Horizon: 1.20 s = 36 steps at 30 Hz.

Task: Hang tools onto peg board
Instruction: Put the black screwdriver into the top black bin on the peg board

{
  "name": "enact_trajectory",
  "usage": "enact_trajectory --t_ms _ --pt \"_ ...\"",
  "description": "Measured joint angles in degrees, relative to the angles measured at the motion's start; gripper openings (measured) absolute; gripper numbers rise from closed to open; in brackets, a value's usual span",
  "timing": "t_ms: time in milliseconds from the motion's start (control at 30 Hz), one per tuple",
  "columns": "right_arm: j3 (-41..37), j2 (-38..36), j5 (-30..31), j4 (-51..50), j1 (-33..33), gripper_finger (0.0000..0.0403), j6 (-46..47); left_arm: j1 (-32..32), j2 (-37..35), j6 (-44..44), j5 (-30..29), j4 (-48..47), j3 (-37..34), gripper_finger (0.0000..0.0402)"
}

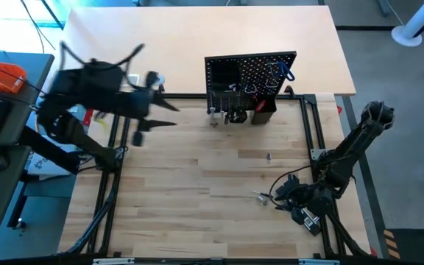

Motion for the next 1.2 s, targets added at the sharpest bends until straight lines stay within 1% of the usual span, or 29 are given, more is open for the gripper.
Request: enact_trajectory --t_ms 67,133,200,300,367,500,567,667,767,833,900,967,1067,1200 --pt "0.0 0.0 0.5 0.0 0.0 0.0158 -0.3 -0.3 -2.1 -2.1 -1.5 -2.4 -0.1 0.0156" --pt "0.0 0.0 1.1 0.0 0.0 0.0158 -0.3 -0.3 -4.3 -3.6 -2.9 -3.1 -2.1 0.0156" --pt "0.0 0.0 1.3 0.1 0.0 0.0158 -0.2 -0.3 -7.4 -4.3 -2.8 -1.1 -7.7 0.0156" --pt "0.0 0.0 1.4 0.3 0.0 0.0158 -0.1 -0.2 -13.1 -4.8 -2.7 5.7 -20.8 0.0156" --pt "0.0 0.0 1.4 0.3 0.0 0.0158 0.3 0.1 -17.6 -4.8 -2.7 13.1 -31.5 0.0156" --pt "0.0 0.0 1.4 0.5 0.0 0.0158 0.3 0.3 -26.8 -4.7 -2.0 32.7 -52.0 0.0156" --pt "0.0 0.0 1.4 0.5 0.0 0.0158 0.3 0.3 -29.8 -4.9 0.3 42.4 -61.4 0.0156" --pt "0.0 0.0 1.4 0.5 0.0 0.0158 0.2 0.2 -31.1 -5.4 2.2 56.3 -74.0 0.0156" --pt "0.0 0.0 1.4 0.5 -0.1 0.0158 0.2 0.3 -28.9 -5.4 2.2 68.7 -84.5 0.0156" --pt "0.0 0.0 1.4 0.5 -0.3 0.0158 0.1 0.3 -26.3 -5.4 2.2 78.6 -89.7 0.0156" --pt "0.0 0.0 1.4 0.6 -0.6 0.0158 0.1 0.3 -22.4 -5.4 2.9 86.3 -93.4 0.0156" --pt "0.0 0.0 1.4 0.6 -0.7 0.0158 0.1 0.3 -17.6 -6.0 5.6 91.8 -95.5 0.0156" --pt "0.0 0.0 1.5 0.7 -0.7 0.0158 -0.3 0.3 -10.0 -7.0 9.7 98.1 -95.6 0.0156" --pt "0.0 0.0 1.9 0.8 -0.7 0.0158 -0.4 -0.4 -0.4 -9.1 11.6 107.8 -95.6 0.0156"
